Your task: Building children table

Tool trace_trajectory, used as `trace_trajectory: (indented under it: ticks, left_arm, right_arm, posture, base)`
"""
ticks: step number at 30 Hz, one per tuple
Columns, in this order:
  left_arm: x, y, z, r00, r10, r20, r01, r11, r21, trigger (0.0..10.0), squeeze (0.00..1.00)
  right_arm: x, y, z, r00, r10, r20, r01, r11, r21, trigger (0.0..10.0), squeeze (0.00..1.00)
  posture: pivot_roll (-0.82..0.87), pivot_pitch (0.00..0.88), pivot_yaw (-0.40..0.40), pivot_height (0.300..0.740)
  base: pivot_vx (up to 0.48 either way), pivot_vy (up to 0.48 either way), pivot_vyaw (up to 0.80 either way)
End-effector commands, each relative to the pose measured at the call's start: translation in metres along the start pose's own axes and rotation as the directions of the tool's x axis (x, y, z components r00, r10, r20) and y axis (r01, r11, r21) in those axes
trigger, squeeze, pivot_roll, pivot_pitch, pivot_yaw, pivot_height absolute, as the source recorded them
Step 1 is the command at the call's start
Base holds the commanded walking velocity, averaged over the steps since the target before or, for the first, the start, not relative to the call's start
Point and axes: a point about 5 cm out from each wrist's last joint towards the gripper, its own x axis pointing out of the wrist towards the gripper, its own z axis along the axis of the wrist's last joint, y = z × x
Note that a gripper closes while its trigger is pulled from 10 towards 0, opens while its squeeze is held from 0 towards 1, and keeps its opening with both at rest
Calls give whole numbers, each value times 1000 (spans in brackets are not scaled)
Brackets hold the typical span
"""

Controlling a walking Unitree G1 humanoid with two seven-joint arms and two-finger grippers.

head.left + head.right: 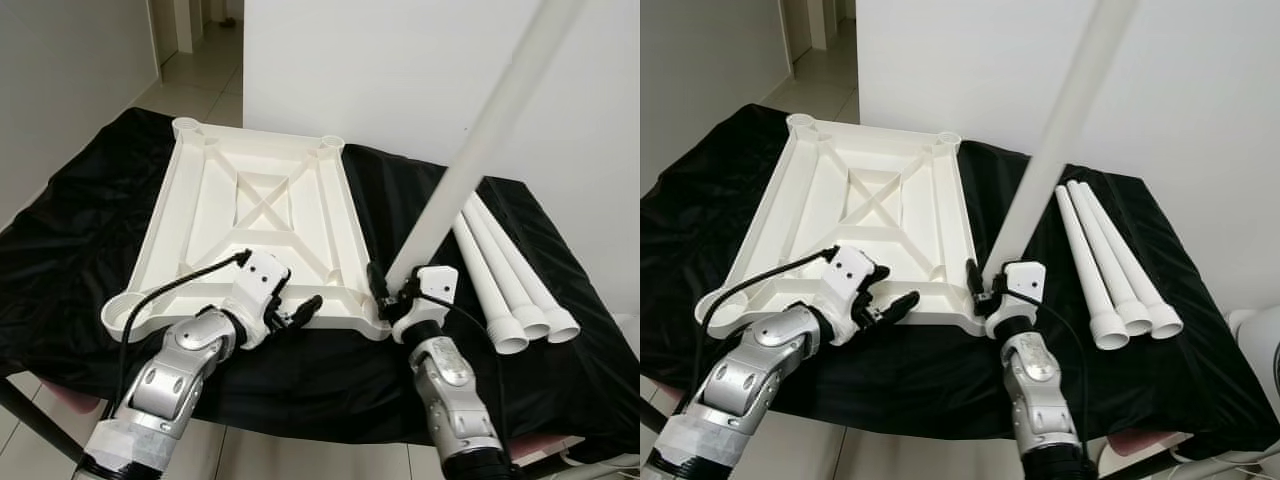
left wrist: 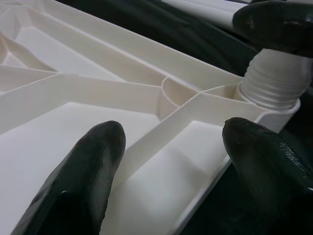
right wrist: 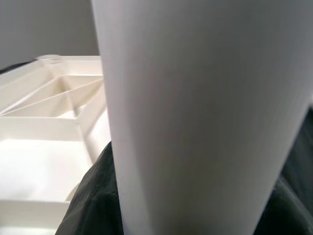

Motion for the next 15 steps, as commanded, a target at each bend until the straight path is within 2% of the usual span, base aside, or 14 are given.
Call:
trace_trajectory:
  ticks: [1,3,6,12,13,14,15]
  left_arm:
    - [2,-6,3,999,-31,11,31,999,-6,10000,0]
    - [3,-7,3,999,-35,15,35,999,-5,10000,0]
    - [4,-8,3,999,-37,18,37,999,-7,10000,0]
    - [5,-7,5,999,-37,22,37,999,-2,10000,0]
    - [6,-7,6,999,-37,25,37,999,-3,10000,0]
    - [6,-7,6,999,-36,27,36,999,-4,10000,0]
    - [6,-7,6,999,-36,28,36,999,-3,10000,0]
  right_arm:
    - [-7,-11,-24,981,-138,-137,139,990,2,10000,0]
    - [-4,-4,-20,979,-172,-110,174,985,7,10000,0]
    - [-4,-2,-19,977,-186,-109,188,982,12,10000,0]
    - [-2,1,-19,984,-154,-90,158,987,39,10000,0]
    - [-2,2,-17,986,-148,-80,152,987,49,10000,341]
    - [-1,2,-16,987,-145,-75,149,987,57,10000,341]
    - [-1,0,-14,987,-152,-58,155,987,48,10000,1000]
  posture:
    - [103,24,-124,740]
    - [104,20,-127,740]
    - [105,15,-128,740]
    - [111,1,-131,740]
    - [110,0,-130,740]
    - [110,0,-130,740]
    - [110,0,-133,740]
  base:
    - [0,0,0]
    - [0,0,0]
    - [0,0,0]
    - [0,0,0]
    - [0,0,0]
    - [0,0,0]
    - [0,0,0]
